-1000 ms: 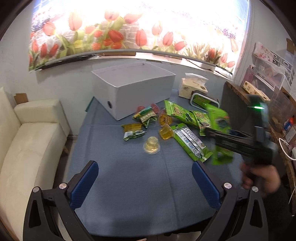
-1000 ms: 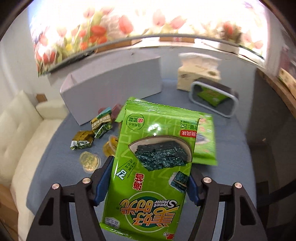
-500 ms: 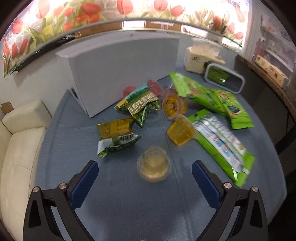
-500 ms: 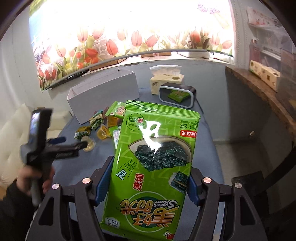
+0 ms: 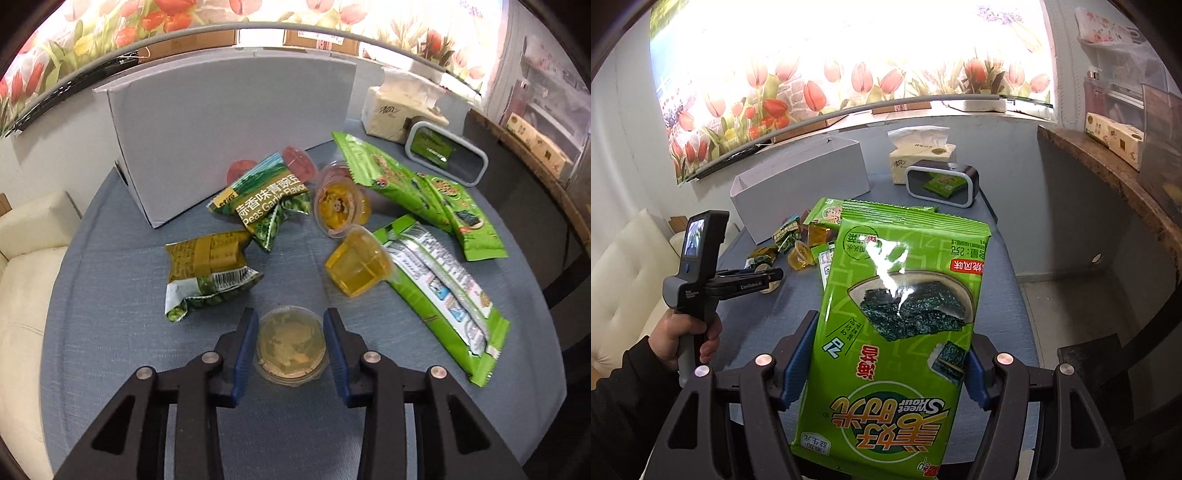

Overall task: Organize snacks
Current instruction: 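Carry the jelly cup and seaweed pack into the white box and open both grippers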

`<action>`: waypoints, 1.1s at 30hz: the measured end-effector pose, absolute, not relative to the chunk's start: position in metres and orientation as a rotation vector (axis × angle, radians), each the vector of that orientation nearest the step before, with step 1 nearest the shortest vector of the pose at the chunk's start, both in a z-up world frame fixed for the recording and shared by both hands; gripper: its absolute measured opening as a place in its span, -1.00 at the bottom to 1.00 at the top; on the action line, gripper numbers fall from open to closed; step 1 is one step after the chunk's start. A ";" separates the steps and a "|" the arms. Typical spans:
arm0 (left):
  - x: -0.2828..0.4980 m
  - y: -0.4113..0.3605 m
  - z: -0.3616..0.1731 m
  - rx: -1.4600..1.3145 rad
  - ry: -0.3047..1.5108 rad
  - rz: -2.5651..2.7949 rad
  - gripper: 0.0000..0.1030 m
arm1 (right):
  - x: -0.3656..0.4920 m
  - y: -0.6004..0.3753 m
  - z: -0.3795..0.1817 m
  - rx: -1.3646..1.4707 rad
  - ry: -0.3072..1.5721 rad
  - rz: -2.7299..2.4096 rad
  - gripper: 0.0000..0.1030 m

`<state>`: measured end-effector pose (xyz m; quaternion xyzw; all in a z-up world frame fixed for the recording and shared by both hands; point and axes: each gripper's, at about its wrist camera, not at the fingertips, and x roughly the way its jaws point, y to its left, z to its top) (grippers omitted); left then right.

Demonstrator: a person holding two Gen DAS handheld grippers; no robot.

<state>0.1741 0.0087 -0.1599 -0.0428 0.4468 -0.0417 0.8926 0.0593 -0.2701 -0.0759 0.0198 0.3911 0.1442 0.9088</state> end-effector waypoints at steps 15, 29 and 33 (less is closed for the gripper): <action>0.116 0.017 -0.062 -0.100 0.763 -0.184 -0.22 | 0.098 -0.224 -0.069 0.002 0.784 0.397 0.41; 0.232 0.096 0.029 -0.247 0.627 -0.114 -0.21 | 0.293 -0.090 -0.036 -0.160 0.760 0.592 0.42; 0.282 0.131 0.020 -0.325 0.657 -0.087 -0.21 | 0.358 -0.054 -0.035 -0.243 0.772 0.604 0.42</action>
